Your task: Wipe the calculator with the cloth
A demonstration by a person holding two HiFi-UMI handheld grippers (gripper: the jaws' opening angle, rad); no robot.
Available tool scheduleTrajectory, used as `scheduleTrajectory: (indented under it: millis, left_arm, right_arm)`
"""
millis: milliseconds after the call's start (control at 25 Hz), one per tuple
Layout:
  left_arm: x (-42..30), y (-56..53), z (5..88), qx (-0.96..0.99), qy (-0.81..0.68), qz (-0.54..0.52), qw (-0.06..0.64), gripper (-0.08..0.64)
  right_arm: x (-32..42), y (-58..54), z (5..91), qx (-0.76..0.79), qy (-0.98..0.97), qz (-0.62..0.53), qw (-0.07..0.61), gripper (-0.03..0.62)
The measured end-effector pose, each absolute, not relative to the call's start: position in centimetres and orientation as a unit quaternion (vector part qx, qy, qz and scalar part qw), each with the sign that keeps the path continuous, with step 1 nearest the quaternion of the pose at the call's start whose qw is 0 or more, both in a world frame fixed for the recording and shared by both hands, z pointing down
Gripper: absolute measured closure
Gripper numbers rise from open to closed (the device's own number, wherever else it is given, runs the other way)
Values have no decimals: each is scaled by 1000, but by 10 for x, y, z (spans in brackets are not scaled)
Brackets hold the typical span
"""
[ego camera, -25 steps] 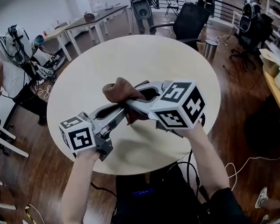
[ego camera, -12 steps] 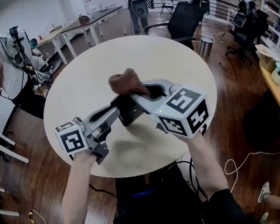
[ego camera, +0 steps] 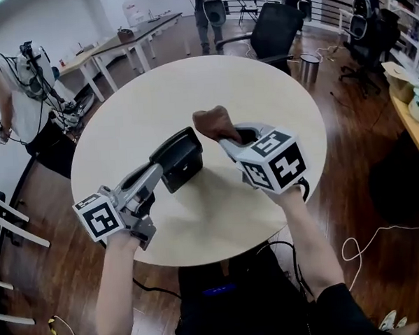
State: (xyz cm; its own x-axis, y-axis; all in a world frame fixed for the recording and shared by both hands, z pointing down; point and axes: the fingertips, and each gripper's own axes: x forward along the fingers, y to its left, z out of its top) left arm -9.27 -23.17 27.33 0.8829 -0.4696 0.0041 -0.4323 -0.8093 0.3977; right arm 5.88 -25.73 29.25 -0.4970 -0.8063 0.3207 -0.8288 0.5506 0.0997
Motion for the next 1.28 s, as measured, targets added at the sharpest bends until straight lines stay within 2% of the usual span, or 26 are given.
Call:
scheduleTrajectory:
  millis: [80, 200, 360, 520, 720, 840, 1000, 1160, 1280]
  left_arm:
    - [-103, -236, 270, 940, -279, -44, 191, 484]
    - [-86, -228, 272, 940, -313, 0, 137, 483]
    - [-28, -209, 296, 943, -310, 118, 37, 482]
    - [-2, -200, 333, 939, -270, 213, -5, 465]
    - [-1, -195, 355, 943, -210, 258, 11, 412]
    - [-13, -194, 337, 958, -168, 228, 41, 400]
    - [-38, -231, 297, 973, -147, 165, 73, 400]
    - [-27, -294, 302, 966, -137, 207, 68, 379]
    - [-7, -321, 323, 961, -94, 245, 87, 353]
  right_arm:
    - [31, -245, 298, 433, -885, 38, 169, 528]
    - [1, -237, 315, 382, -905, 58, 179, 528]
    - [30, -237, 344, 400, -889, 85, 205, 528]
    - [56, -233, 366, 417, -869, 99, 249, 528]
    - [83, -230, 370, 457, -841, 98, 272, 528]
    - [87, -206, 357, 465, -842, 88, 258, 528]
    - [36, -163, 349, 393, -878, 56, 268, 528]
    - [-27, -148, 370, 314, -895, 28, 316, 528]
    - [-42, -157, 384, 304, -887, 22, 346, 528]
